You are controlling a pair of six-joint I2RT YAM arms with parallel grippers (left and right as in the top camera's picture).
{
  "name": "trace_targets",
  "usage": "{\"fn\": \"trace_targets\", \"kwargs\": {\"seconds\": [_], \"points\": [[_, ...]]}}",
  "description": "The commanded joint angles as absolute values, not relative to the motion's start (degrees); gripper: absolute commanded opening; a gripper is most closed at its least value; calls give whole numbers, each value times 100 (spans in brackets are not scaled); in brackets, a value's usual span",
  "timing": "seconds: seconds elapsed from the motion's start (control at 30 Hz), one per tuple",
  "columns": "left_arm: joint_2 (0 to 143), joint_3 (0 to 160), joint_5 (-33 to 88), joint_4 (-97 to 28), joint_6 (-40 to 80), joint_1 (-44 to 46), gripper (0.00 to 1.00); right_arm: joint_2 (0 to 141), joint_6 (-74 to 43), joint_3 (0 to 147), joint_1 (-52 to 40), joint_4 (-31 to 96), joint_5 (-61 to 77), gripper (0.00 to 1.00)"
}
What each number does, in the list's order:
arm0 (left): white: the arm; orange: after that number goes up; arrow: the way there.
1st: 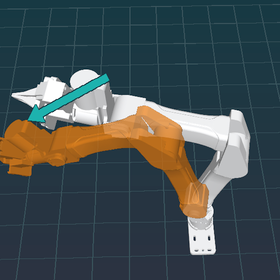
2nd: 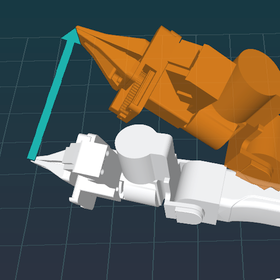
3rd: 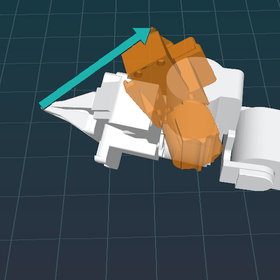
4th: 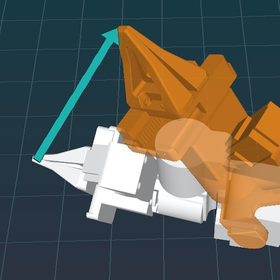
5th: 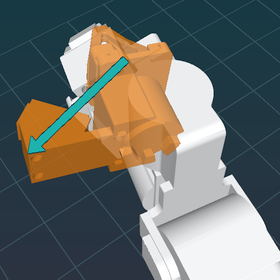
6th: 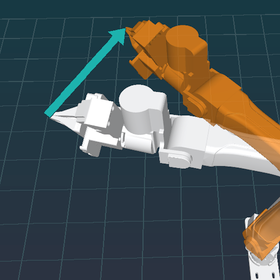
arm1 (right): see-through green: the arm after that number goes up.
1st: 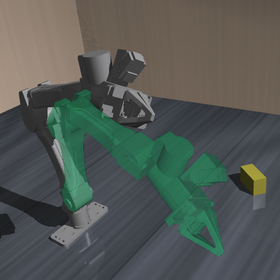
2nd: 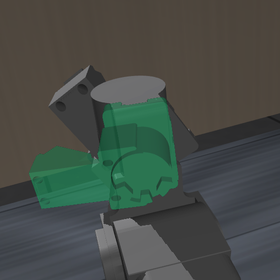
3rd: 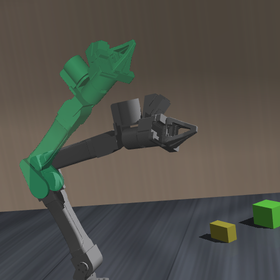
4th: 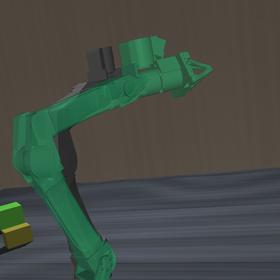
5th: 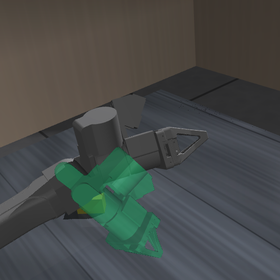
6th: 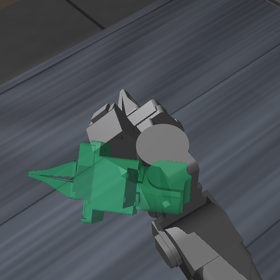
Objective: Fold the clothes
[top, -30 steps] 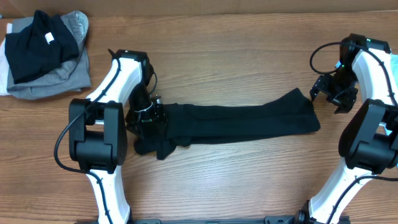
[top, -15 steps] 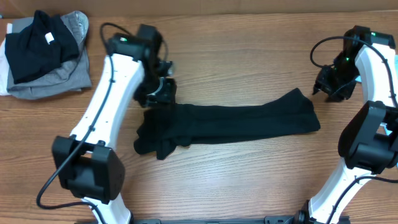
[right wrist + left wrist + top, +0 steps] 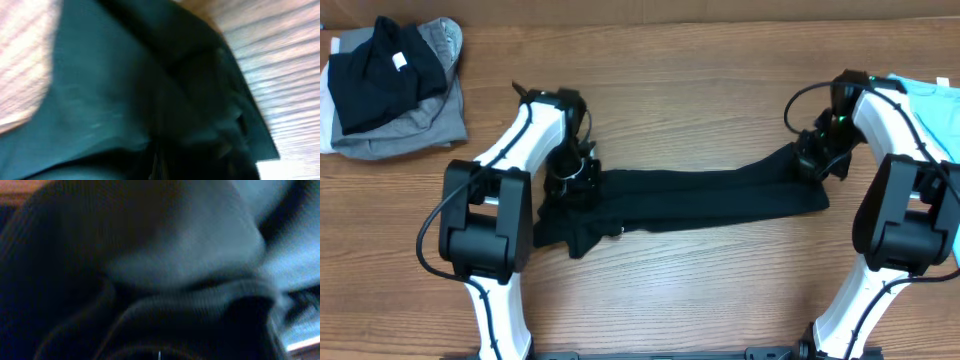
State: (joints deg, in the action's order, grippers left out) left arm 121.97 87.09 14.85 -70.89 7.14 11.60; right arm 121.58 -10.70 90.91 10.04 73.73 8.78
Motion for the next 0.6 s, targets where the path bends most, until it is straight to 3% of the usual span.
{"fn": "trace_targets", "kwargs": {"seconds": [0.0,0.3,0.57], "points": [[12298,8305,1494,-6842,799,1015,4,12077,-1173,8630,1002,7100,908,4],[12300,8224,388,-6547,1186,75,4,12077,-1699,8053,906,6189,913,4],[12300,8735,384,-6571,1177,-735,4,12075,-2390,8278,416,6073,729,4]]}}
